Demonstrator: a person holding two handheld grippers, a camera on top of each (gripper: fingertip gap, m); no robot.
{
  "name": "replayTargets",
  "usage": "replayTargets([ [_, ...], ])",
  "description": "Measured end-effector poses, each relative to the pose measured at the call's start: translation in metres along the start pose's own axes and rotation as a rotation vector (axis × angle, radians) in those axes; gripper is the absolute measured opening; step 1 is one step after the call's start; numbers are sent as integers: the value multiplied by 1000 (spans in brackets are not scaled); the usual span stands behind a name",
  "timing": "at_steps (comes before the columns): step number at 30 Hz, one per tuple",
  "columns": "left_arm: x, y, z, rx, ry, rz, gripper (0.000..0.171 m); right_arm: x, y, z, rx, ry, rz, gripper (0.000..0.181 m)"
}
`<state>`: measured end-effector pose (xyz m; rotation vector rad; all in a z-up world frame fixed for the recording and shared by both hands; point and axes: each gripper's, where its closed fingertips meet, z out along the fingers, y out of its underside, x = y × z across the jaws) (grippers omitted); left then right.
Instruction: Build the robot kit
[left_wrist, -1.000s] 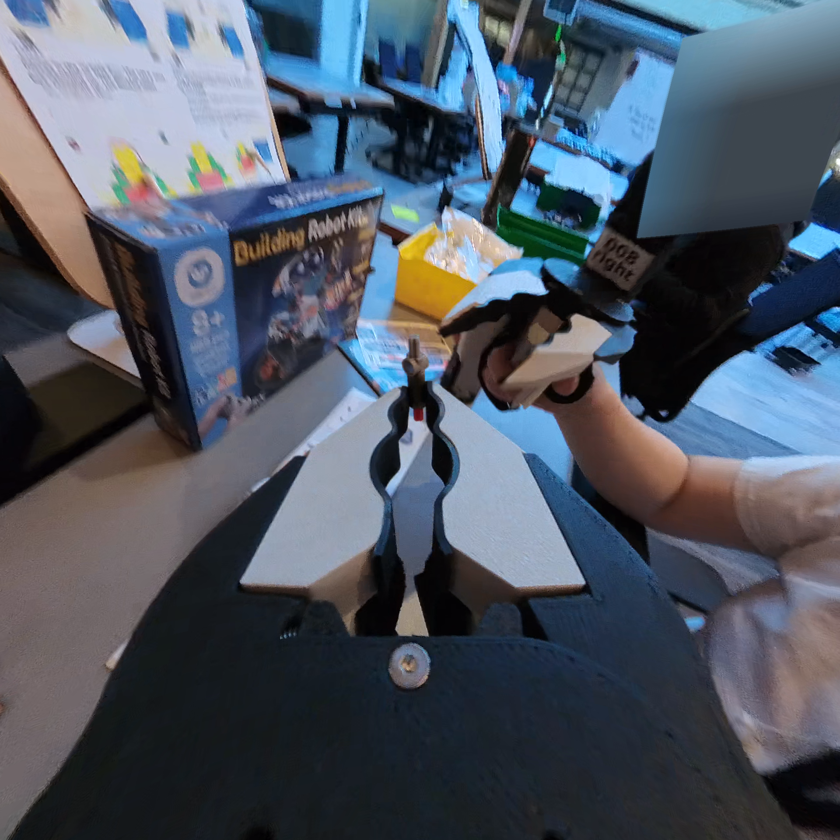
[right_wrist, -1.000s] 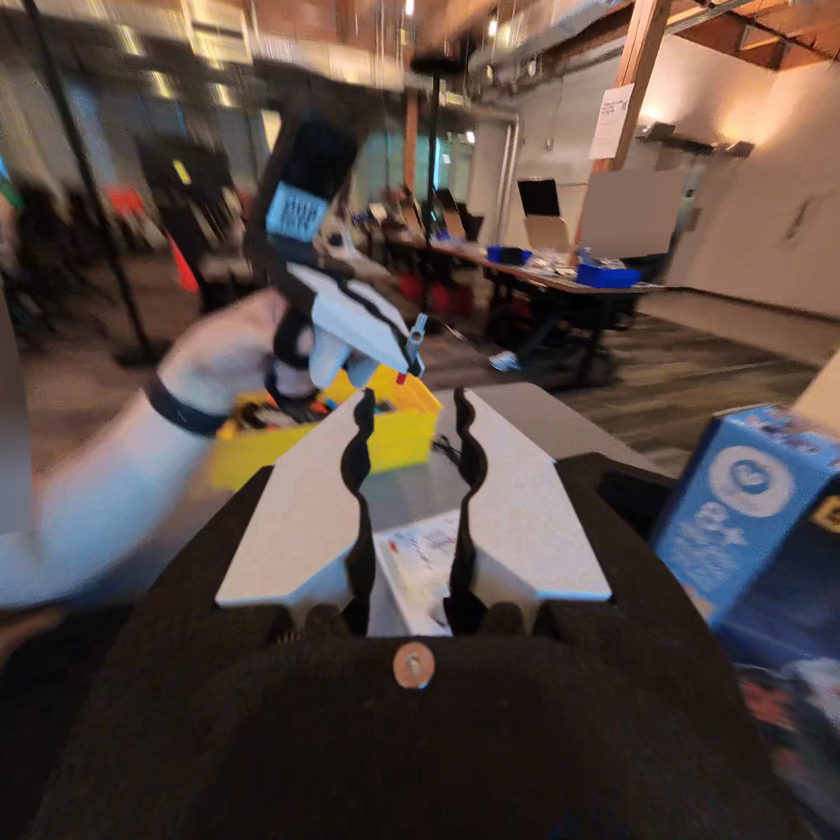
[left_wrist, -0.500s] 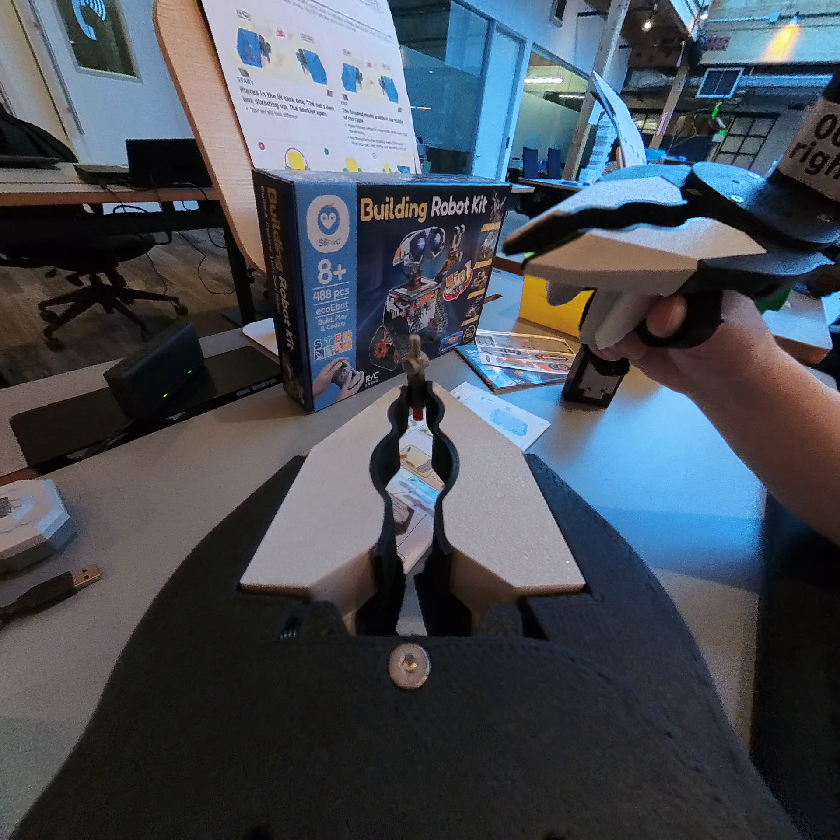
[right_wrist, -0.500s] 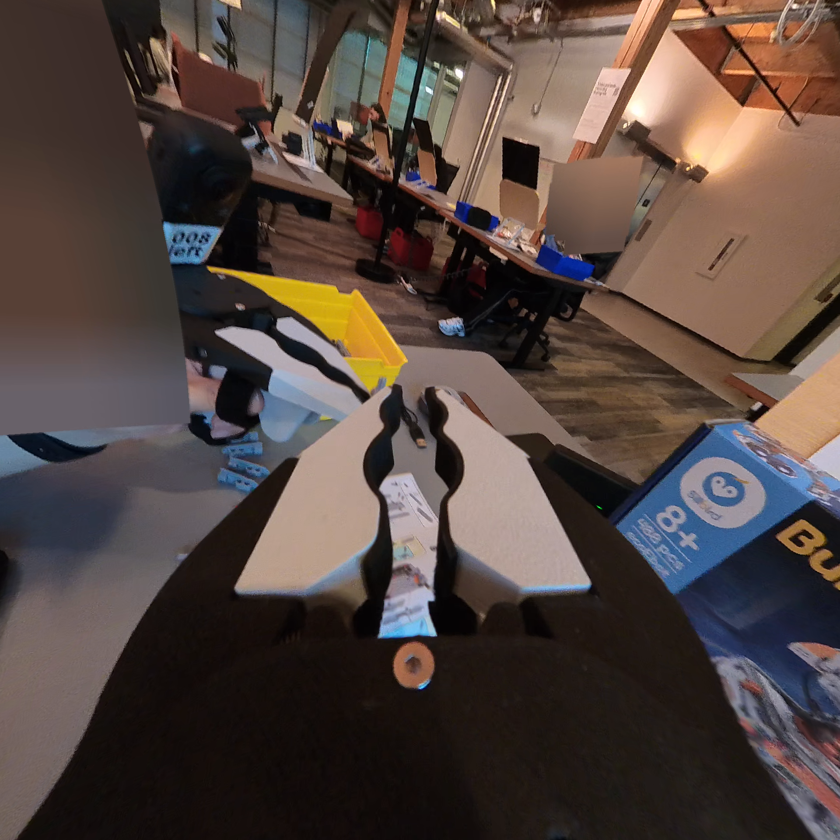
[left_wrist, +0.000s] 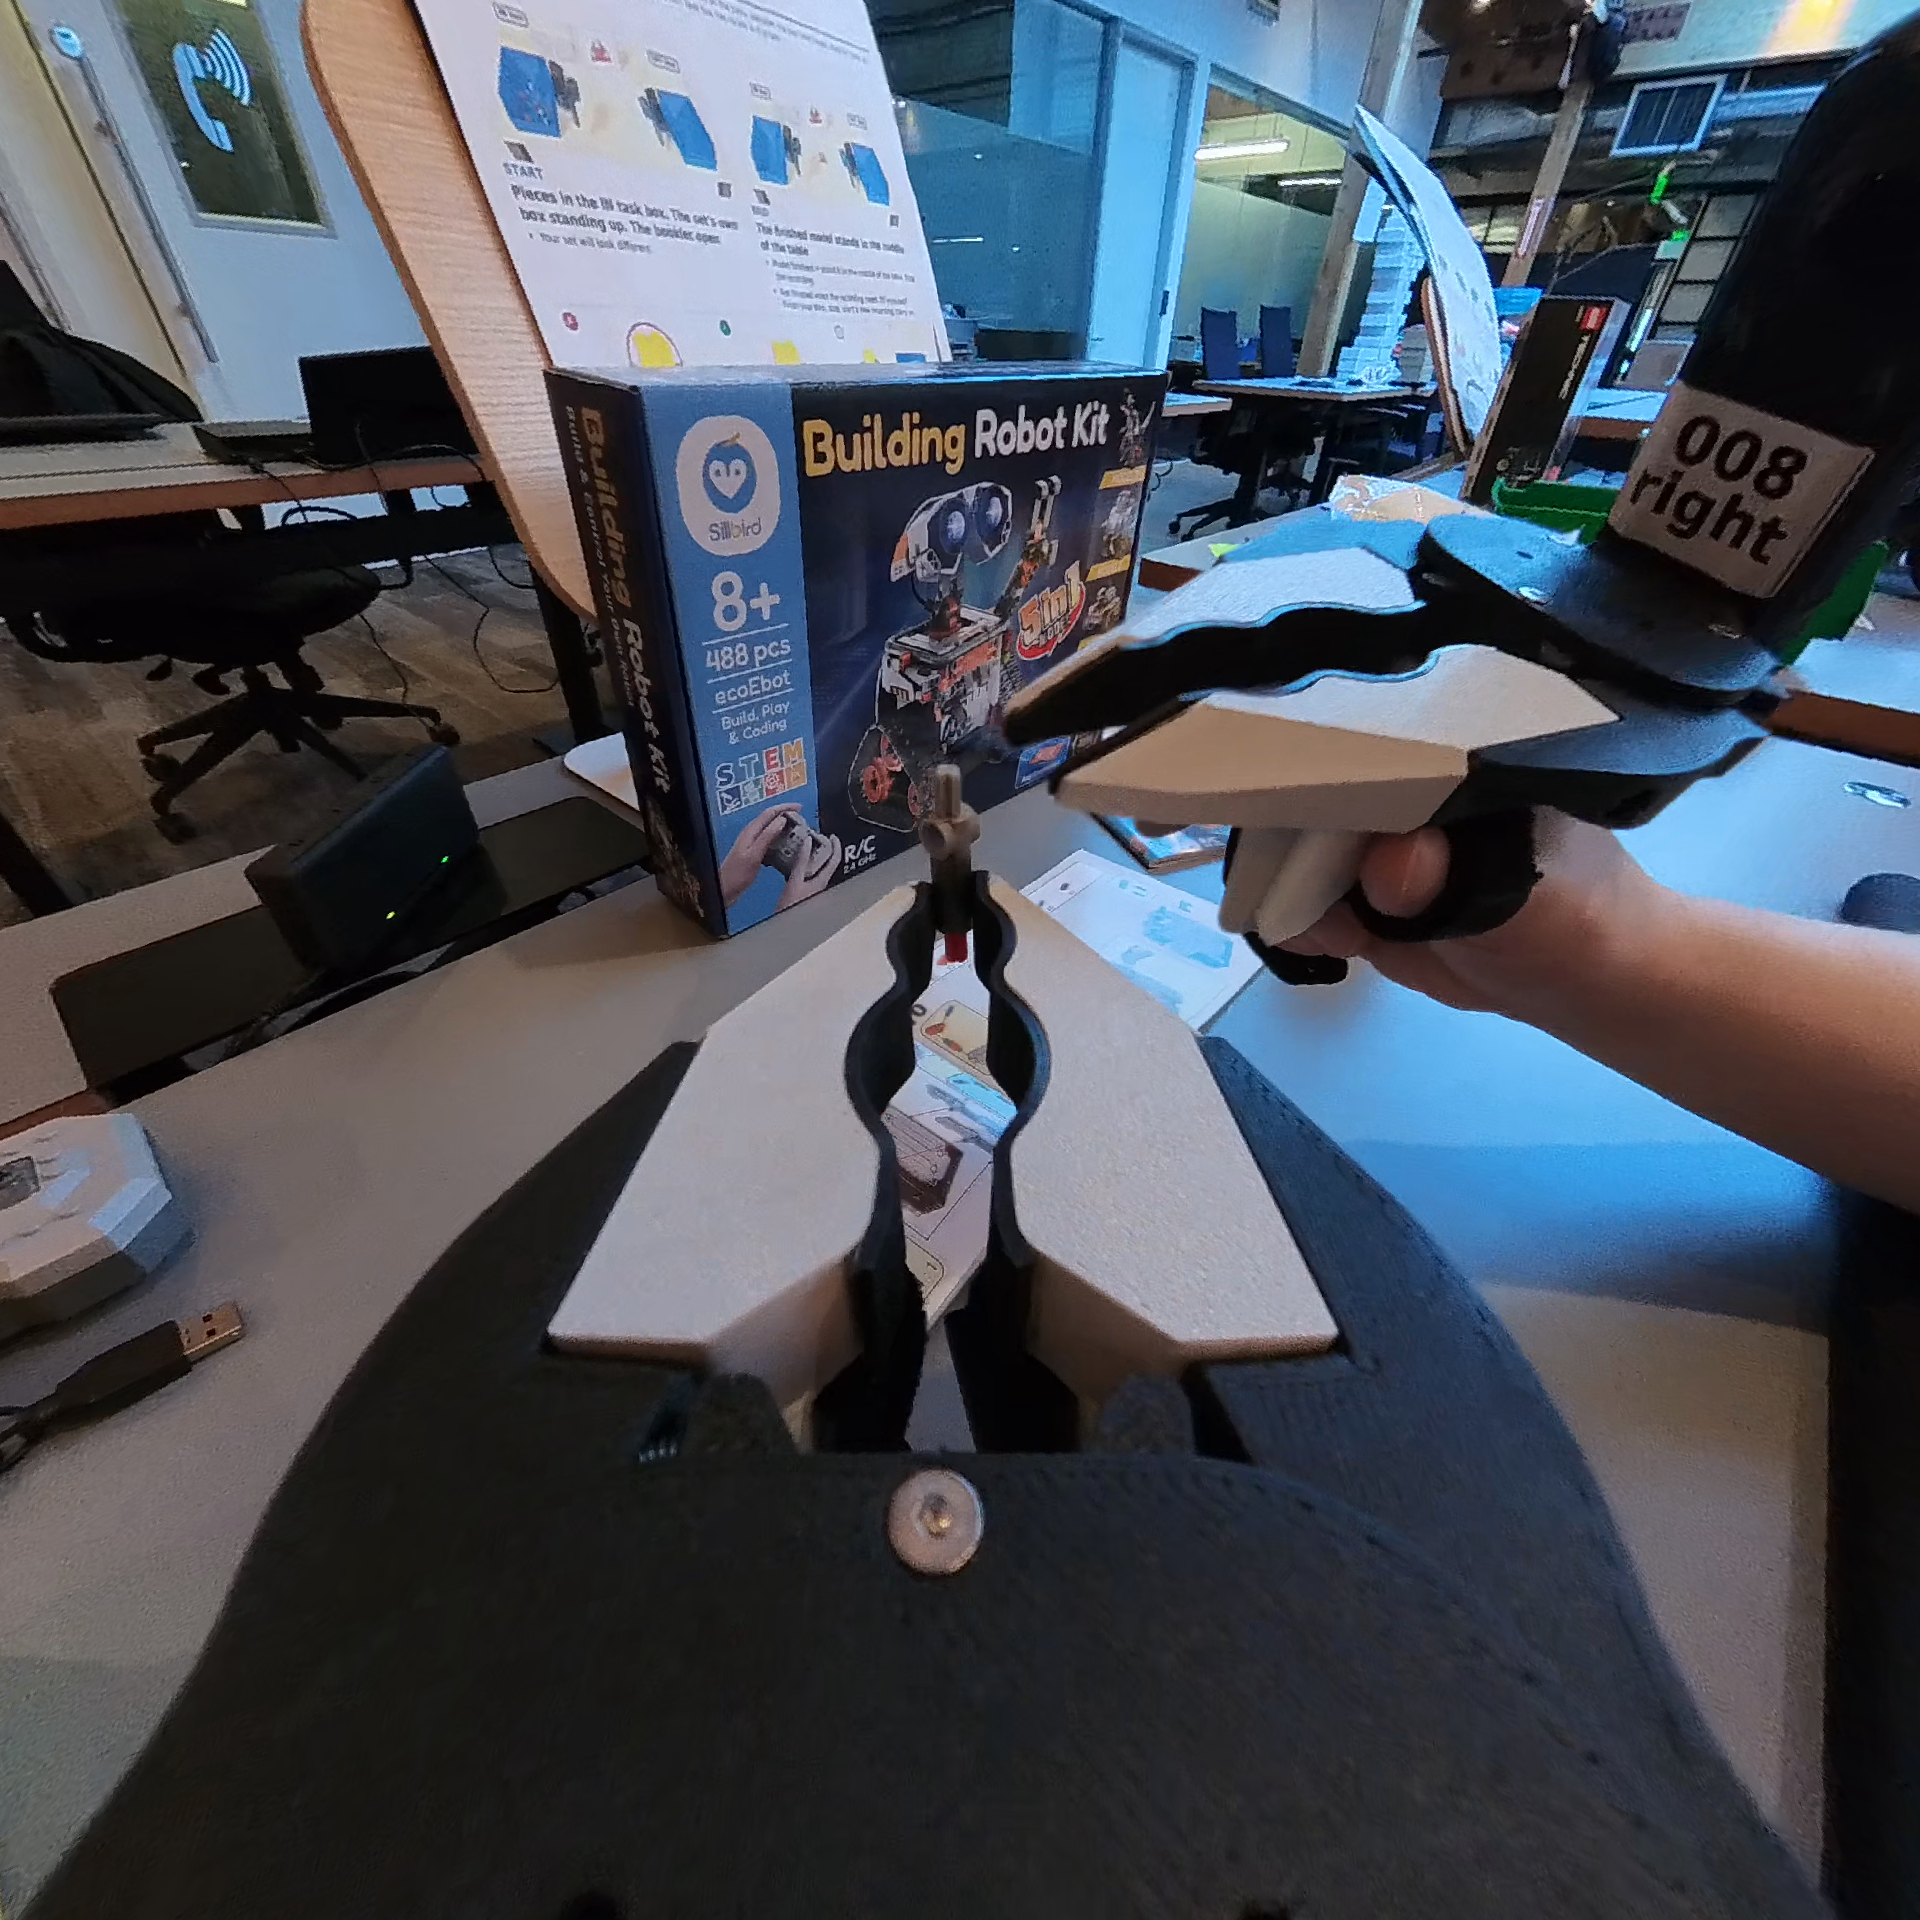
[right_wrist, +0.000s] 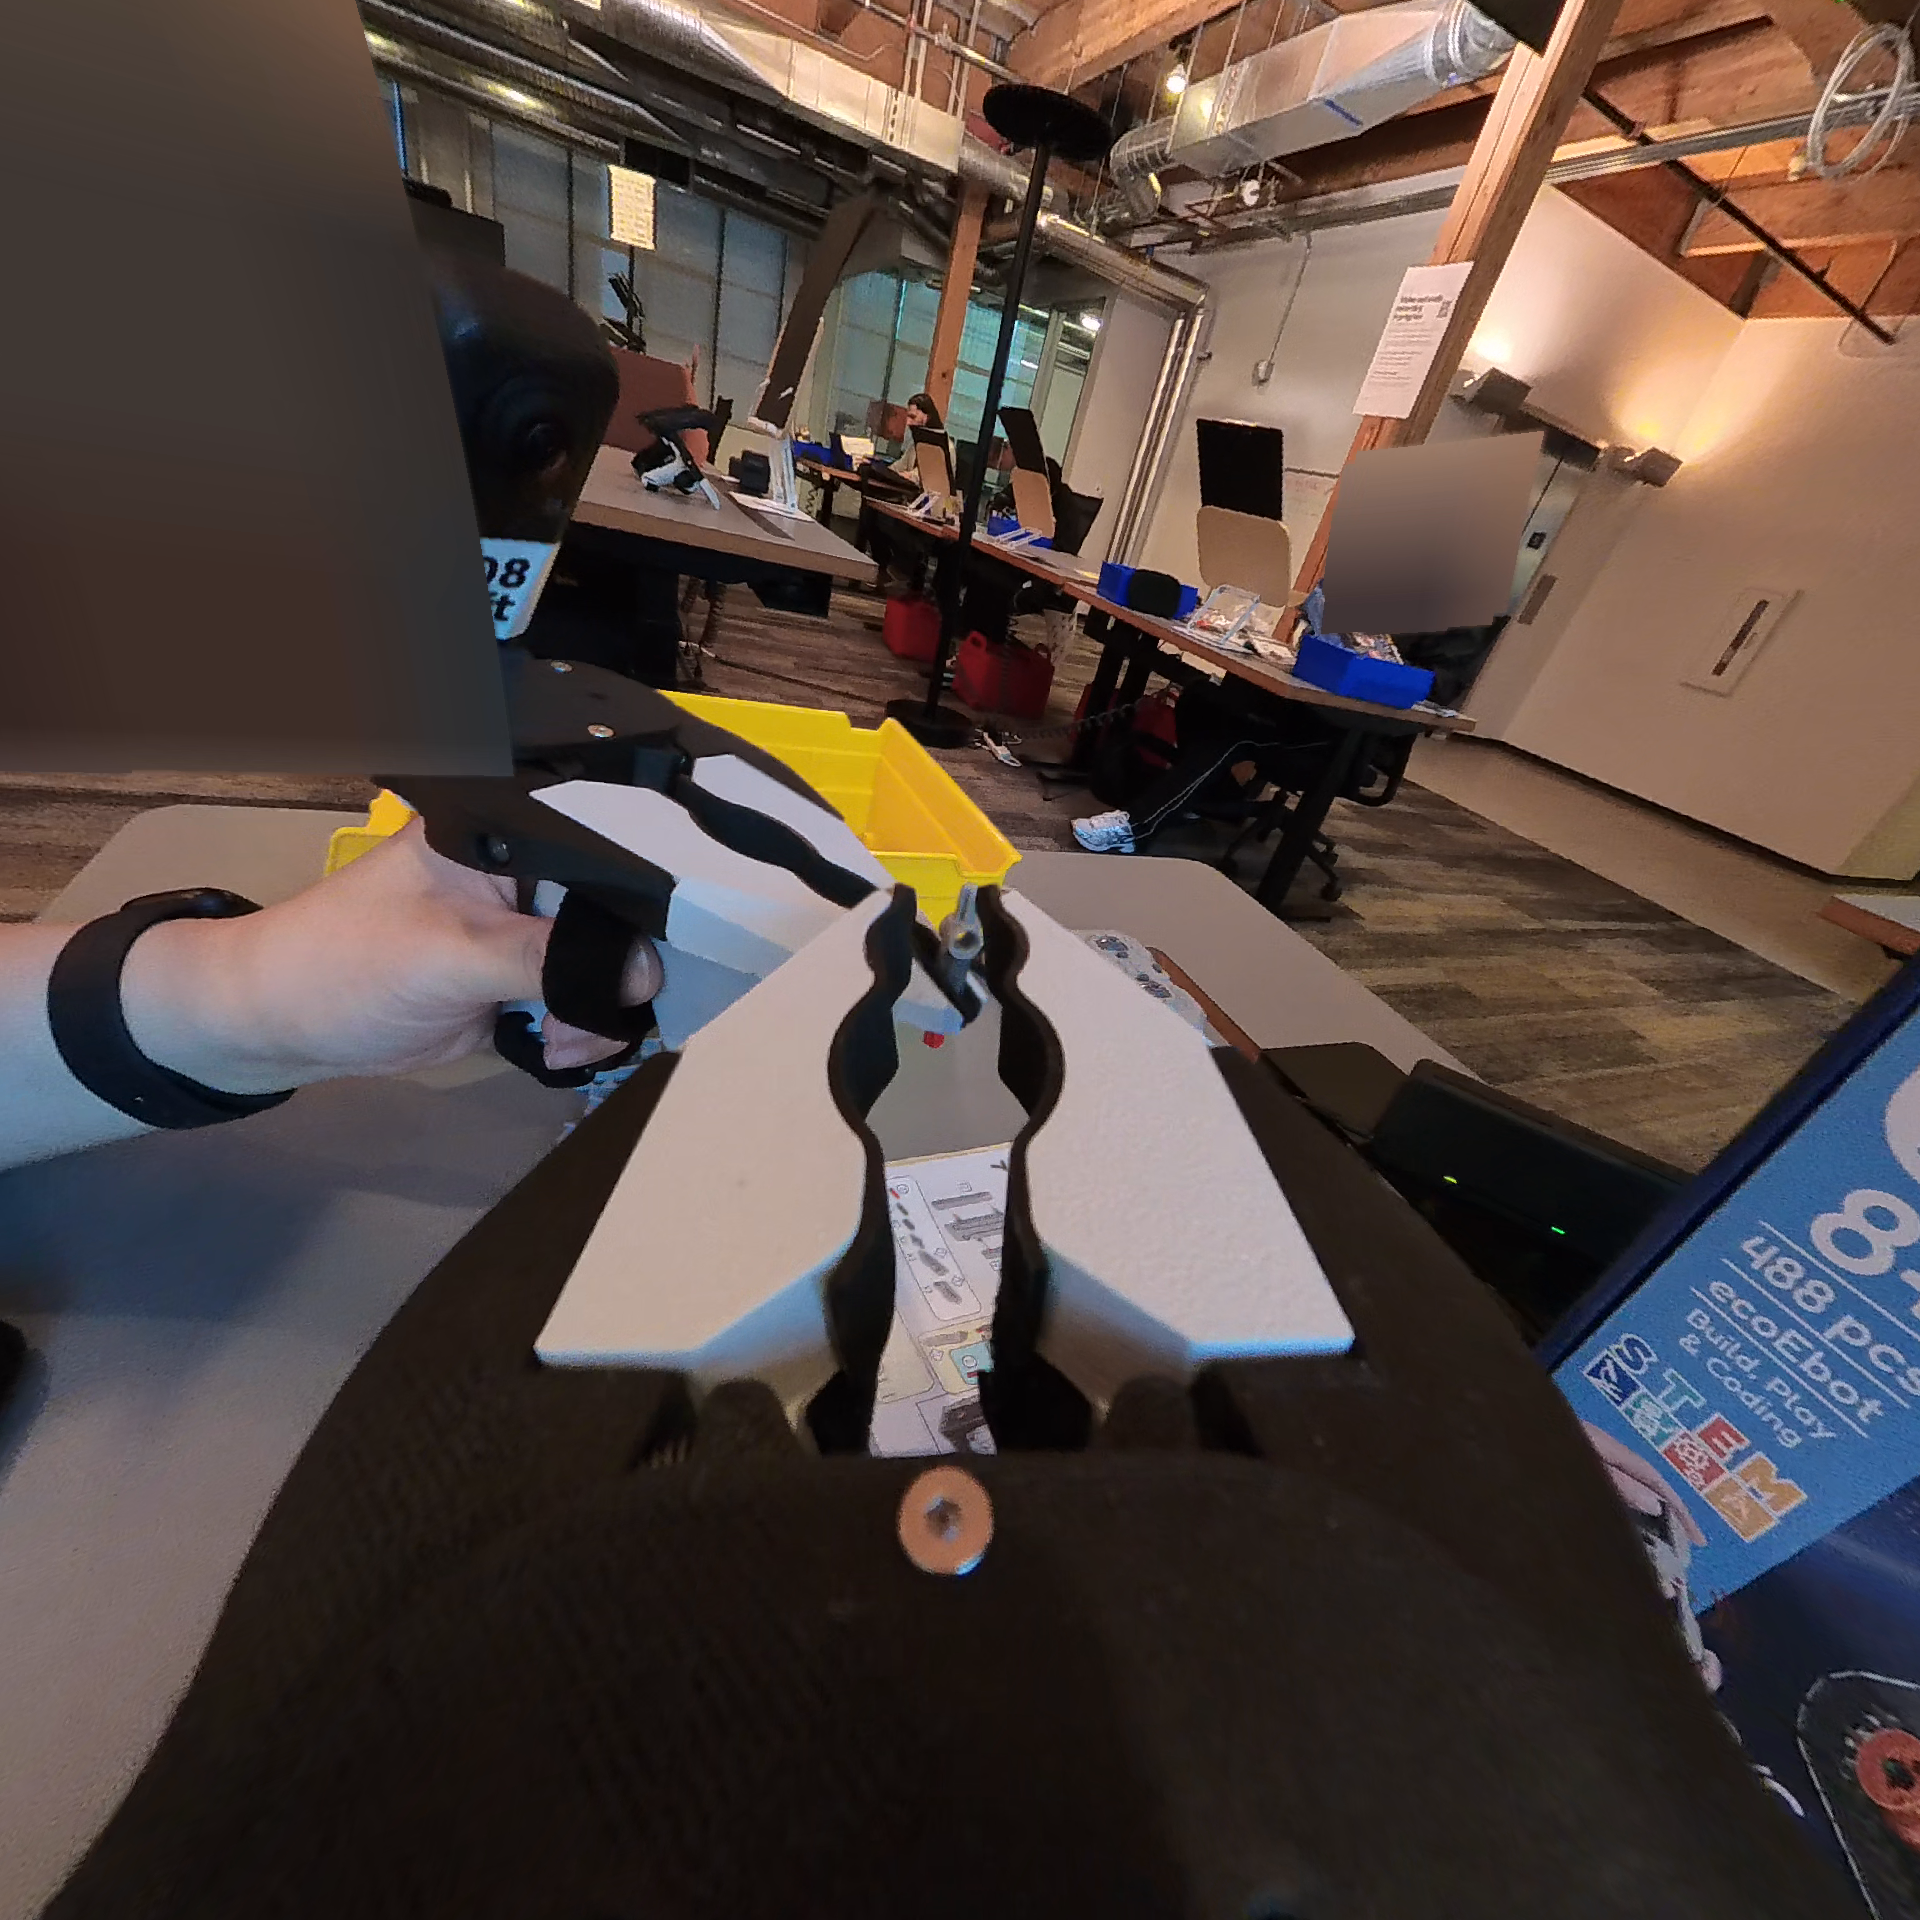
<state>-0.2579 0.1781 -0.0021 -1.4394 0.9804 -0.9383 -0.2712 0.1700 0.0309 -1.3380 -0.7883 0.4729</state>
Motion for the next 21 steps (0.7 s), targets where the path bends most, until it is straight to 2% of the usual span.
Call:
replayTargets([
  [6,8,-3,1,7,22,30,4,1,7,2,-23,-16,35,14],
  [9,12,-2,1,0,56,20,4,-3,10,2,-32,-72,83,10],
  [21,18,-6,-3,17,133,-10,4,-5,6,-2,-10,-129,138,6],
])
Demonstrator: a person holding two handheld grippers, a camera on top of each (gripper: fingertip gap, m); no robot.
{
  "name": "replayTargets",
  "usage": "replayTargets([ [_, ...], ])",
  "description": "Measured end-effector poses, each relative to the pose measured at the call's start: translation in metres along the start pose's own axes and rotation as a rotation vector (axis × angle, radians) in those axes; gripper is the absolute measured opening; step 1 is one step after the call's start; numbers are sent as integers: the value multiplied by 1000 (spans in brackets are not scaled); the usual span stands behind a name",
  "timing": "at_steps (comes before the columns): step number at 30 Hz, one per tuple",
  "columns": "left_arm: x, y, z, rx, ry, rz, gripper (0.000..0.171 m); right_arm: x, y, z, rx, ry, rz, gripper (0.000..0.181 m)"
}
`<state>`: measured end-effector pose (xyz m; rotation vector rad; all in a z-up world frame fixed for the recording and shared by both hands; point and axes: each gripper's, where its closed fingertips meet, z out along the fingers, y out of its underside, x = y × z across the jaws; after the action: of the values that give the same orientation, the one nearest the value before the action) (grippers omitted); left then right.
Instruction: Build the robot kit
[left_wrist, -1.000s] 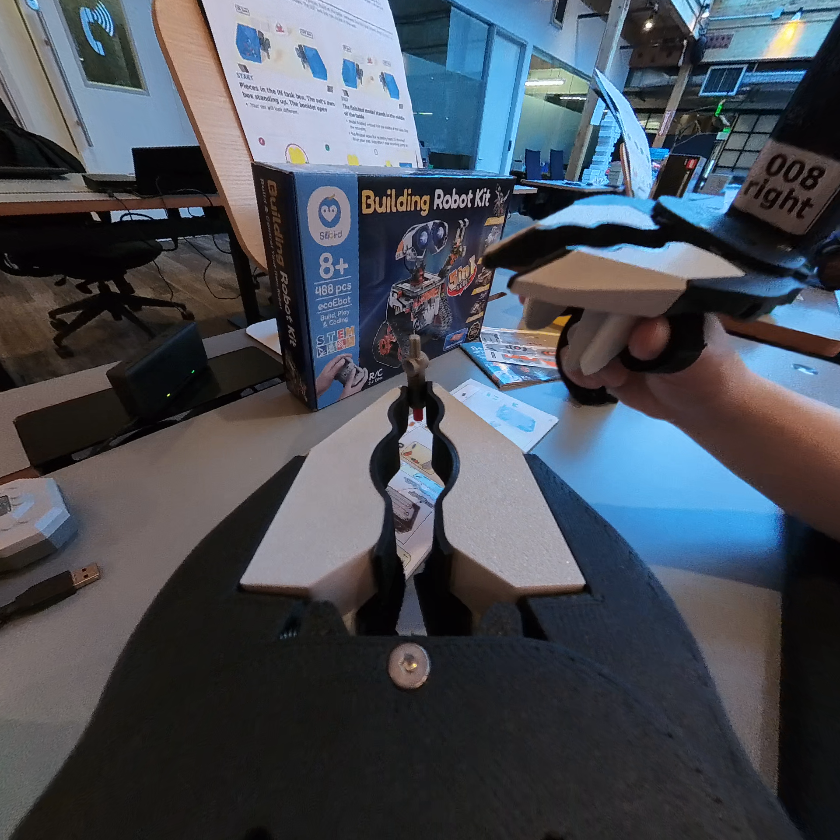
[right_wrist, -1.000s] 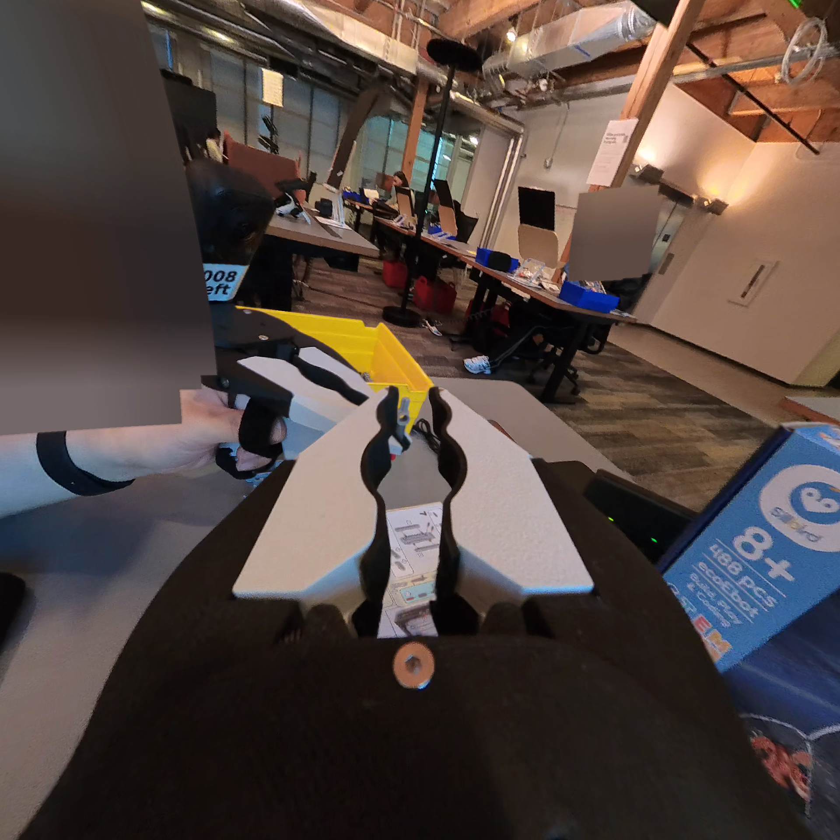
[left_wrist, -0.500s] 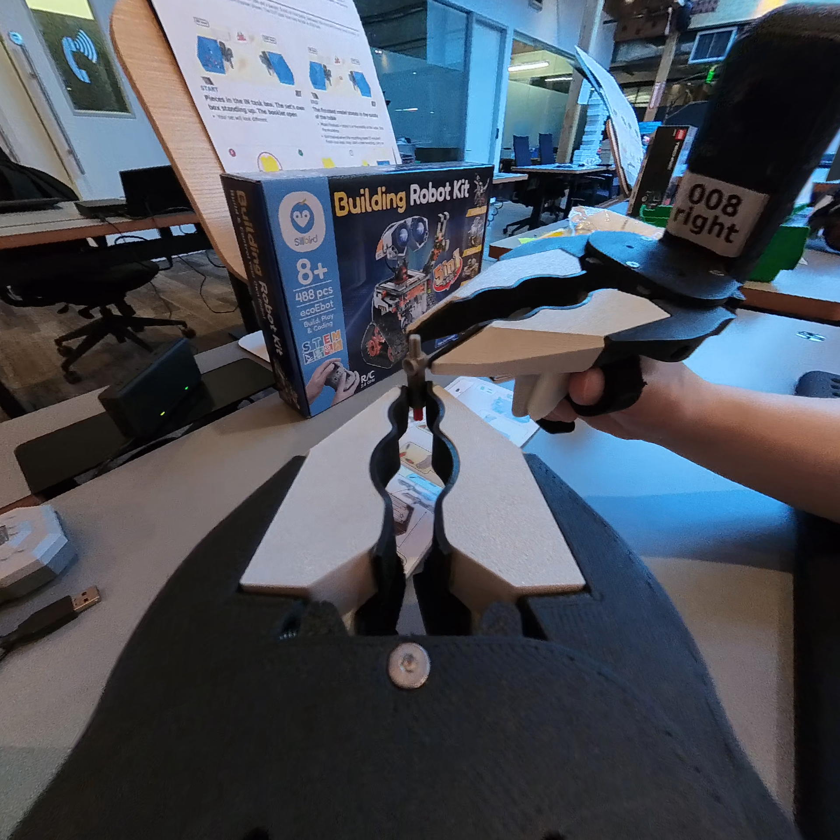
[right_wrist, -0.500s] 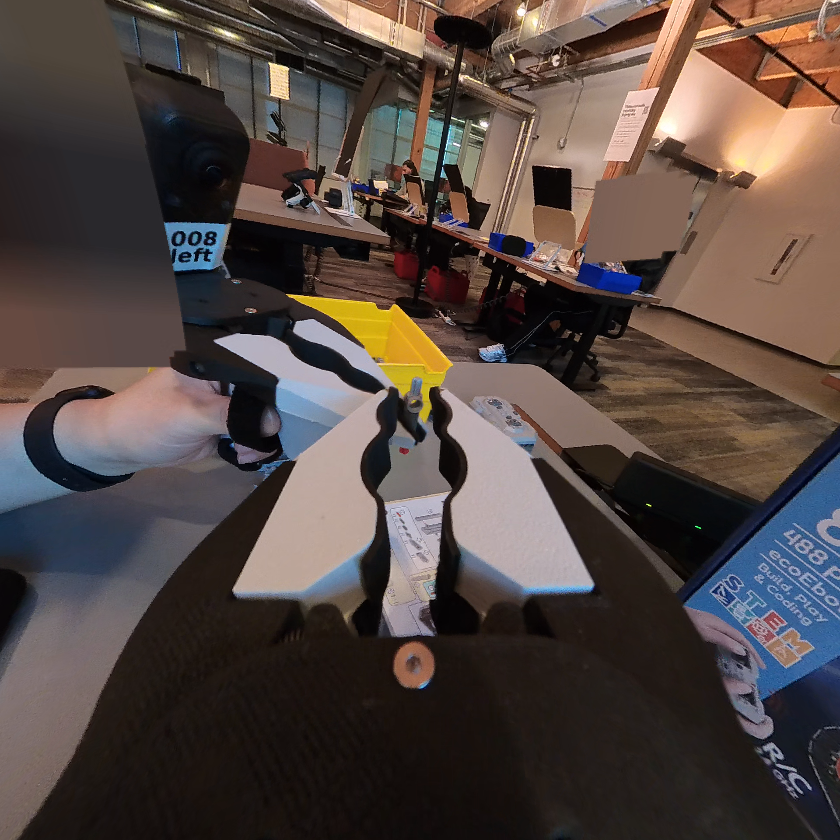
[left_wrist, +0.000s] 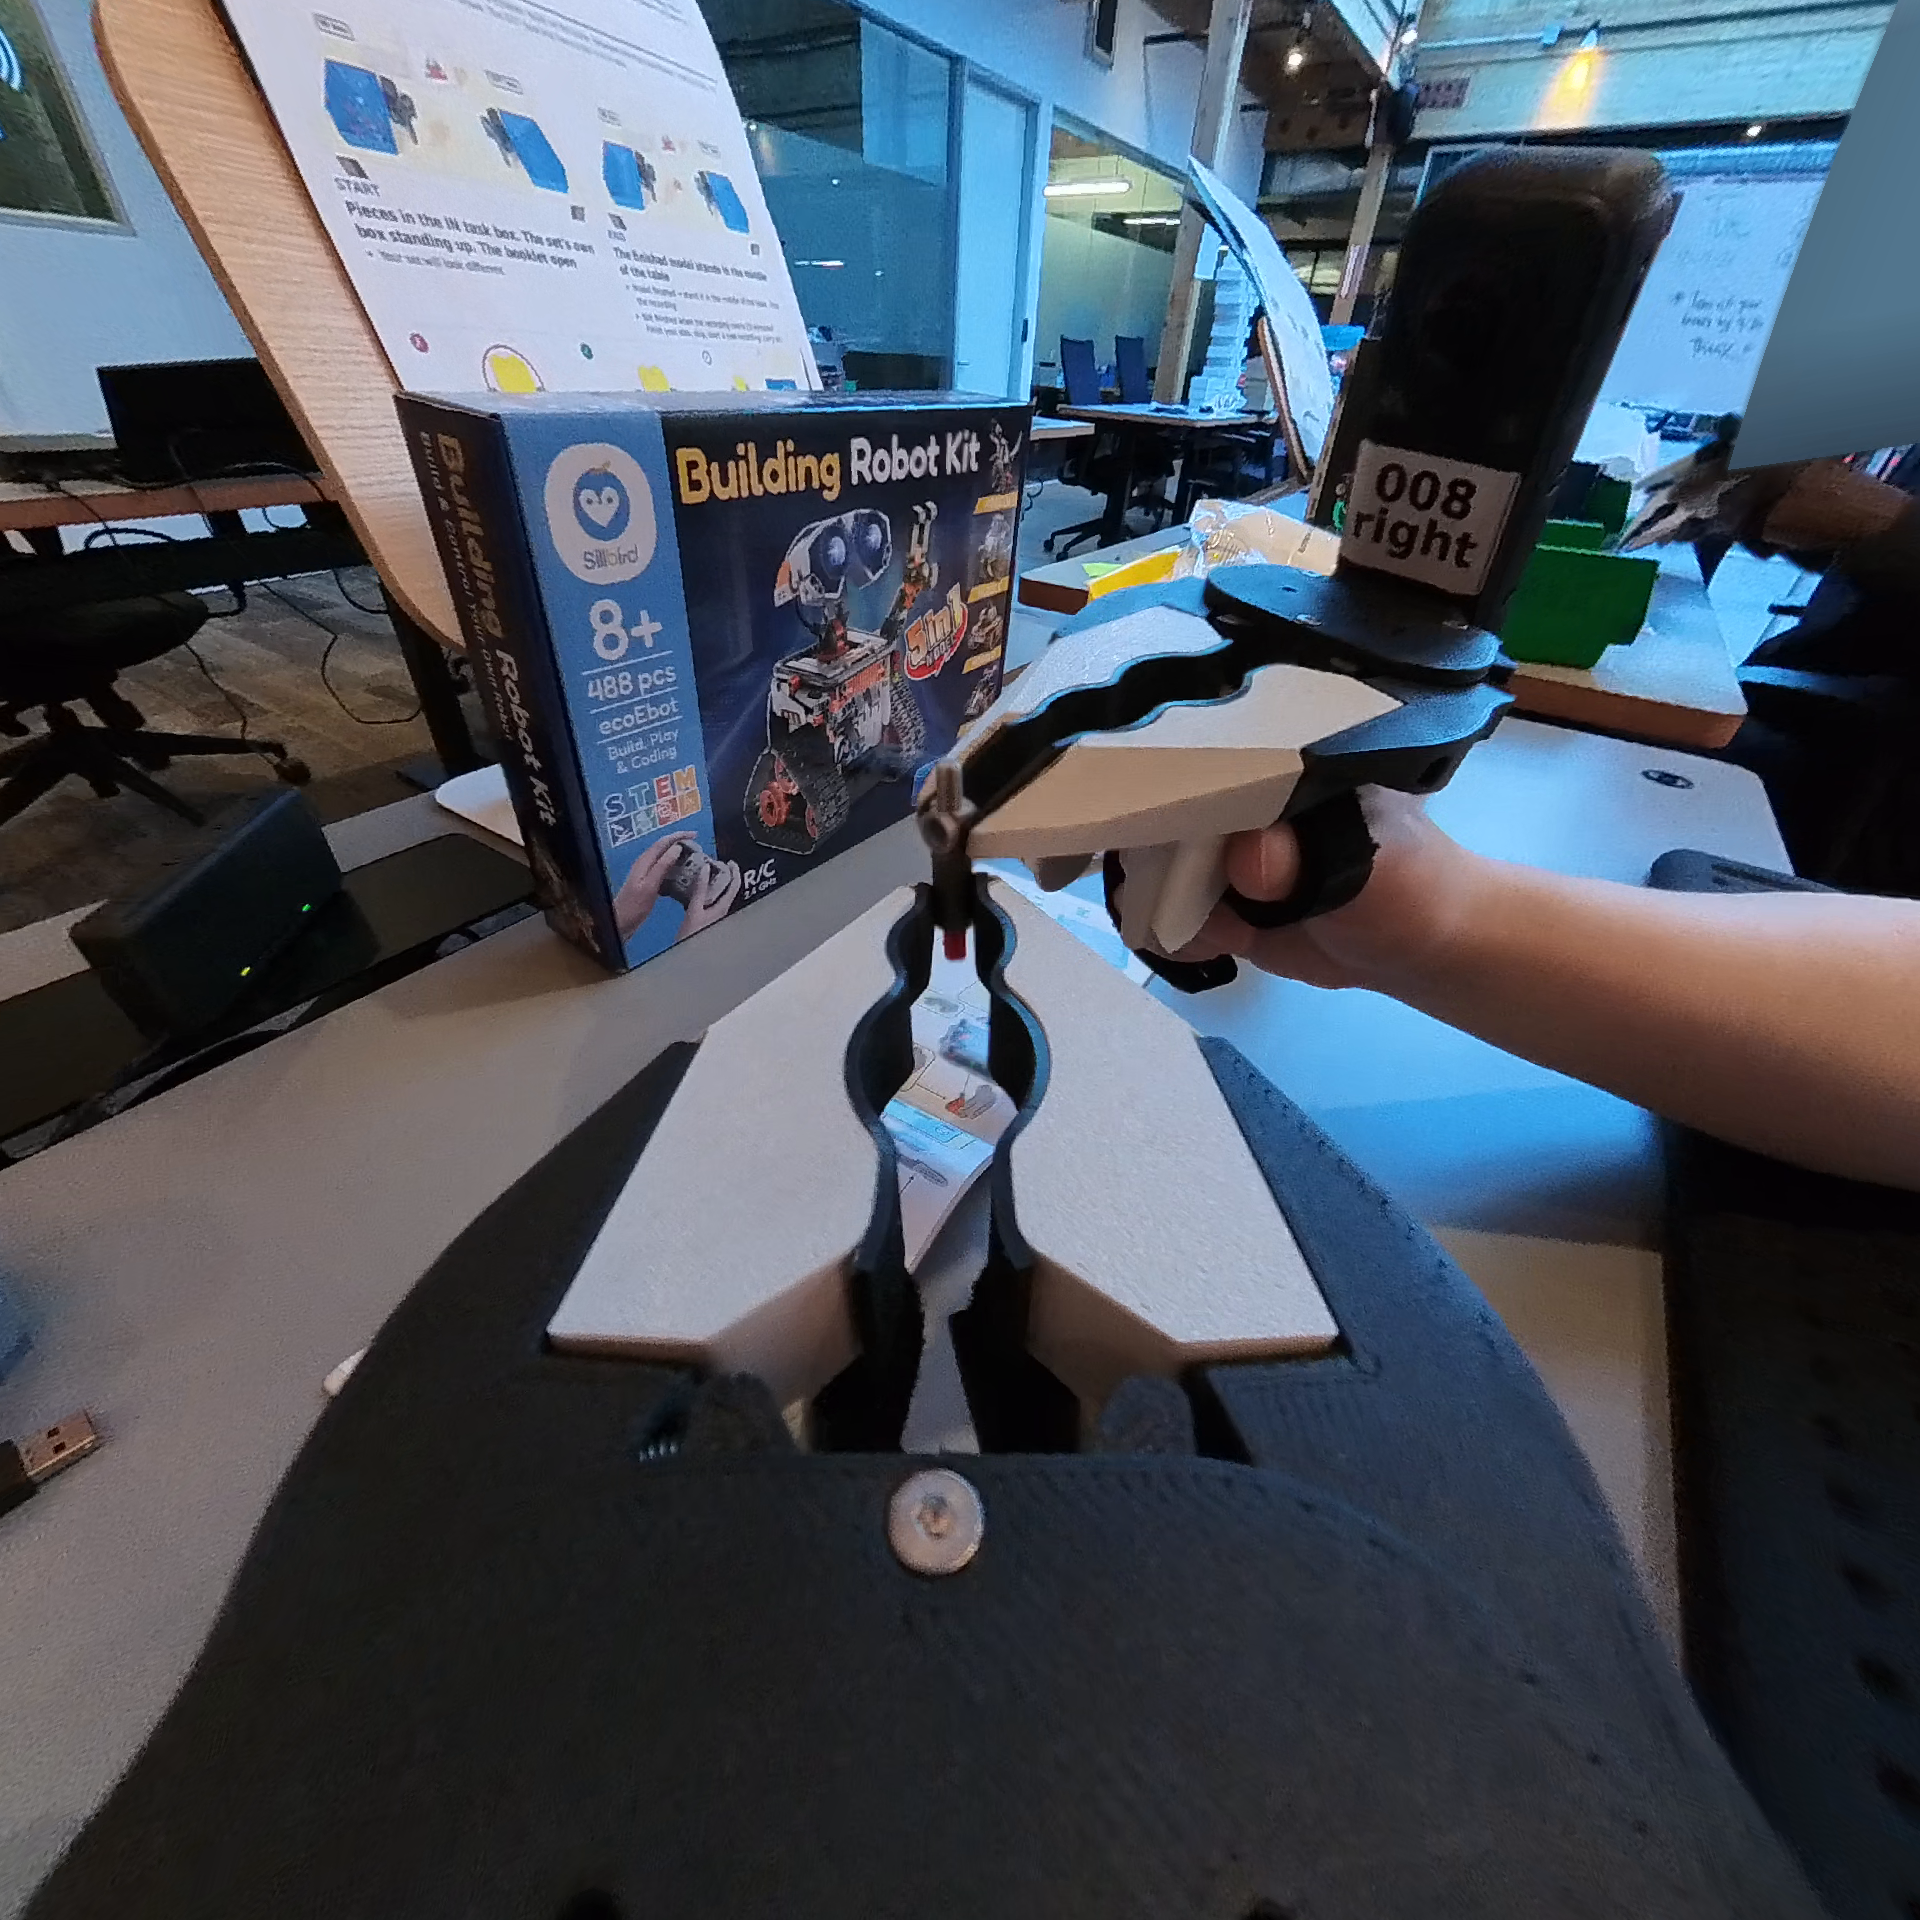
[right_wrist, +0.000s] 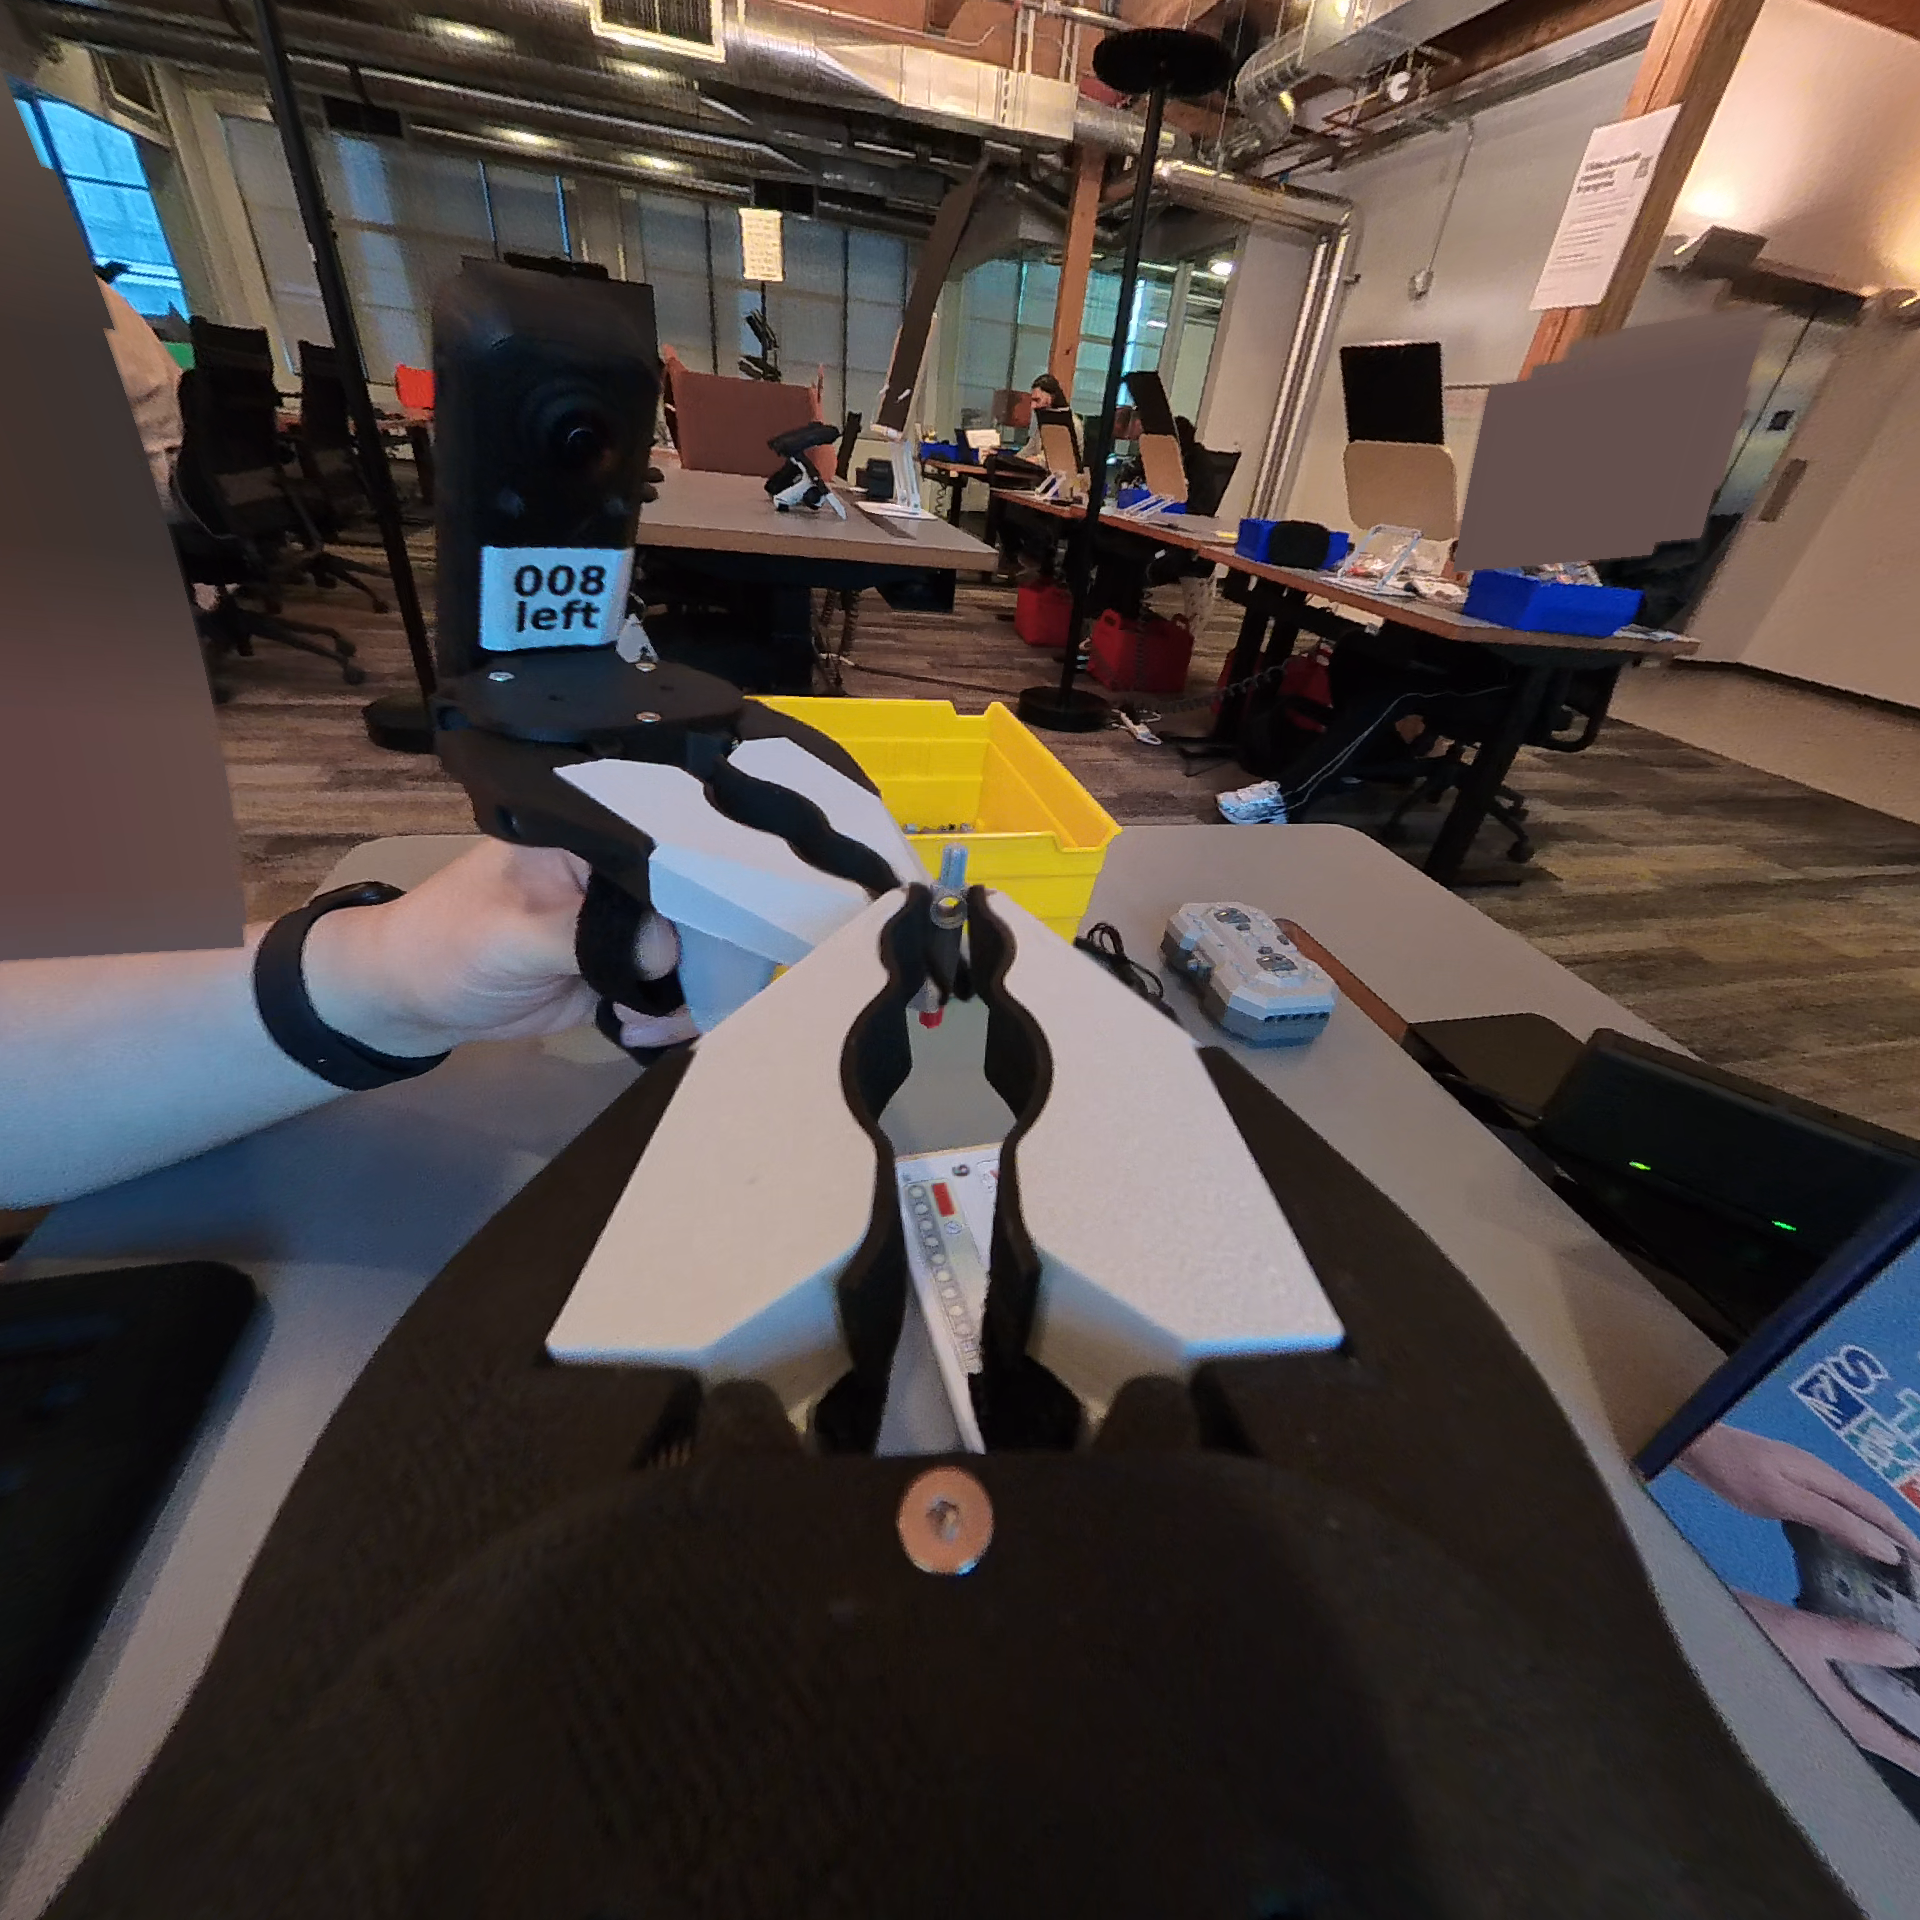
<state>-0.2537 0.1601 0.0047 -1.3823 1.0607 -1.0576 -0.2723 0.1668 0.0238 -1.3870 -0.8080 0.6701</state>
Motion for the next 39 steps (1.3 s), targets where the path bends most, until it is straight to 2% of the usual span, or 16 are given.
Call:
replayTargets([
  [5,-4,4,-21,-130,-80,-143,17,18,-11,-15,7,85,-66,6],
  [7,-5,14,-38,-231,-152,-104,18,30,-19,-27,-3,131,-111,6],
  [11,-28,73,-86,-699,-366,67,14,46,-26,-45,-101,194,-222,6],
  [13,-30,94,-99,-837,-370,80,9,47,-29,-49,-124,201,-242,6],
  [17,-10,118,-95,-900,-231,-66,9,47,-30,-53,-161,206,-286,6],
  [23,-16,142,-101,-1018,-277,-83,7,47,-38,-60,-157,213,-295,6],
  [27,-9,153,-97,-1058,-269,-158,9,50,-42,-64,-145,217,-289,6],
  [34,-15,158,-93,-1001,-337,-178,13,51,-47,-68,-120,221,-278,6],
  [39,-12,151,-89,-980,-299,-181,14,53,-47,-69,-116,217,-267,6],
])
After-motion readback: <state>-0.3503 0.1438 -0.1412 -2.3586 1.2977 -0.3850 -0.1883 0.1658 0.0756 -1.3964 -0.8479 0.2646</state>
